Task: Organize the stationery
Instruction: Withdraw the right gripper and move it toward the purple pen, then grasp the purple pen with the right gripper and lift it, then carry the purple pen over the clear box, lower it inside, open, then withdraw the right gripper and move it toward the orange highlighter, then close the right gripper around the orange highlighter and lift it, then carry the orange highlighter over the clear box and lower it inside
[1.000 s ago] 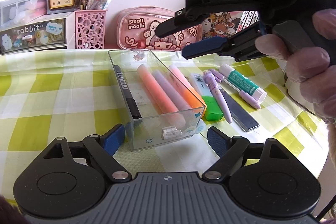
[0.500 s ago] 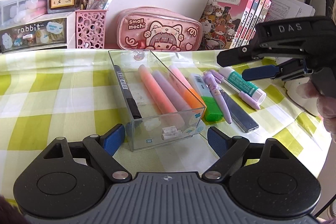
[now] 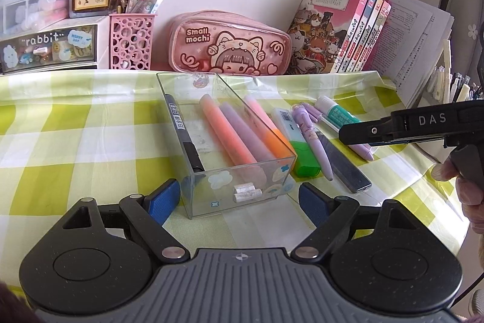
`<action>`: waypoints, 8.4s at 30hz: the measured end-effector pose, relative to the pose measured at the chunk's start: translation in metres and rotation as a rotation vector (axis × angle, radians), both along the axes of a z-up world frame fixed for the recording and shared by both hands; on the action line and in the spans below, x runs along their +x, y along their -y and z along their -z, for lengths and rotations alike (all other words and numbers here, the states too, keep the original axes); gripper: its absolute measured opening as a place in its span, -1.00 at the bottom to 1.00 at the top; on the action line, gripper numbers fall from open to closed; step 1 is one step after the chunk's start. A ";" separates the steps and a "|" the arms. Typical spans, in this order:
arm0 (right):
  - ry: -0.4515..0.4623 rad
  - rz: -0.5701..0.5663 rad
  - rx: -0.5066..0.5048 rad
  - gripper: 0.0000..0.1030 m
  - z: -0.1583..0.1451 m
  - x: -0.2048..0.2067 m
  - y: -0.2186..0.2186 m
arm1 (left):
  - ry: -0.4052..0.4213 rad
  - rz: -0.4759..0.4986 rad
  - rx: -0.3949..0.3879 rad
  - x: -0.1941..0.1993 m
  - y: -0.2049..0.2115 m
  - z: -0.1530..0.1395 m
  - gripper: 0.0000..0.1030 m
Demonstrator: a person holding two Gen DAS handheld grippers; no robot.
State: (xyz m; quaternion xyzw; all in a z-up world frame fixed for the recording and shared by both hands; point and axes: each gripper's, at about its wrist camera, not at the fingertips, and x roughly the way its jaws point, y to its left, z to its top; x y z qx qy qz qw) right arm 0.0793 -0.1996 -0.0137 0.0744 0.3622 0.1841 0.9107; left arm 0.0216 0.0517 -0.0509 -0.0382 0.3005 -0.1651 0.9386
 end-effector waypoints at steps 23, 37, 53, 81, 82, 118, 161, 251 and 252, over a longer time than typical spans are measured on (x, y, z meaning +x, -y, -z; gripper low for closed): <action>0.030 0.020 0.092 0.02 0.021 0.039 -0.019 | 0.000 0.000 -0.004 0.000 -0.002 -0.001 0.59; 0.001 0.063 0.140 -0.30 0.023 0.049 -0.012 | -0.001 0.010 -0.009 0.001 -0.002 -0.001 0.60; -0.157 0.108 0.361 -0.30 0.029 0.061 0.014 | -0.002 0.030 -0.015 0.002 -0.002 0.000 0.61; -0.162 0.054 0.608 -0.31 -0.009 0.053 -0.003 | -0.001 0.044 -0.025 0.001 -0.003 0.000 0.61; -0.160 0.037 0.603 -0.31 -0.012 0.053 -0.010 | -0.001 0.044 -0.025 0.001 -0.003 0.000 0.61; -0.183 -0.150 0.262 -0.29 -0.005 0.085 -0.109 | 0.000 0.041 -0.019 0.000 -0.001 0.000 0.59; -0.052 -0.017 0.191 0.49 0.000 0.017 -0.009 | 0.001 0.040 -0.014 0.000 -0.002 0.000 0.59; -0.088 -0.077 0.343 -0.37 -0.013 0.053 -0.057 | 0.000 0.044 -0.015 -0.001 0.003 0.000 0.61; -0.103 -0.084 0.354 -0.37 -0.012 0.055 -0.061 | 0.000 0.044 -0.015 -0.001 0.003 0.000 0.61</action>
